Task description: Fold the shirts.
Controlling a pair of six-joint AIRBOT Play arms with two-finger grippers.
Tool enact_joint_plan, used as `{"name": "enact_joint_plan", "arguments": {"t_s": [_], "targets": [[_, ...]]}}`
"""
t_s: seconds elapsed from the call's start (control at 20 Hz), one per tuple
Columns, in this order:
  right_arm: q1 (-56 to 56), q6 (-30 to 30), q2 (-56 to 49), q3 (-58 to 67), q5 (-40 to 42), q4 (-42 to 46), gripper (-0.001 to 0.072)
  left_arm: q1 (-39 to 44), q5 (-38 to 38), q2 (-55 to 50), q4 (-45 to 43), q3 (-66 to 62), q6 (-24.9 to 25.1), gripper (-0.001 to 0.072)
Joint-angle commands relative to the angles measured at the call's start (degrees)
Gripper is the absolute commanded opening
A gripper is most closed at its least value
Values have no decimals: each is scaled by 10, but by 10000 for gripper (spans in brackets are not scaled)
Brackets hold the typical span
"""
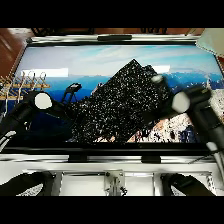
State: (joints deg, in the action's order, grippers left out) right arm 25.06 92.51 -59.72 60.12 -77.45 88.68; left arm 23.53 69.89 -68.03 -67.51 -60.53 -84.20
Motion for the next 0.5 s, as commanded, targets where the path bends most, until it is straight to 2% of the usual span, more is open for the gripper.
{"name": "enact_joint_plan", "arguments": {"t_s": [0.0, 0.1, 0.2, 0.3, 0.45], "targets": [[158, 70, 13, -129, 90, -24, 662, -12, 6, -4, -2, 0, 13, 52], [226, 81, 13, -138, 144, 13, 661, -12, 6, -6, -2, 0, 13, 52], [267, 119, 0, -138, 167, 54, 661, -12, 0, -7, -2, 0, 38, 52], [273, 134, -33, -138, 172, 43, 661, -12, 0, -9, -3, 0, 43, 52], [273, 120, -64, -136, 241, -12, 661, -12, 0, -9, -2, 0, 43, 52]]}}
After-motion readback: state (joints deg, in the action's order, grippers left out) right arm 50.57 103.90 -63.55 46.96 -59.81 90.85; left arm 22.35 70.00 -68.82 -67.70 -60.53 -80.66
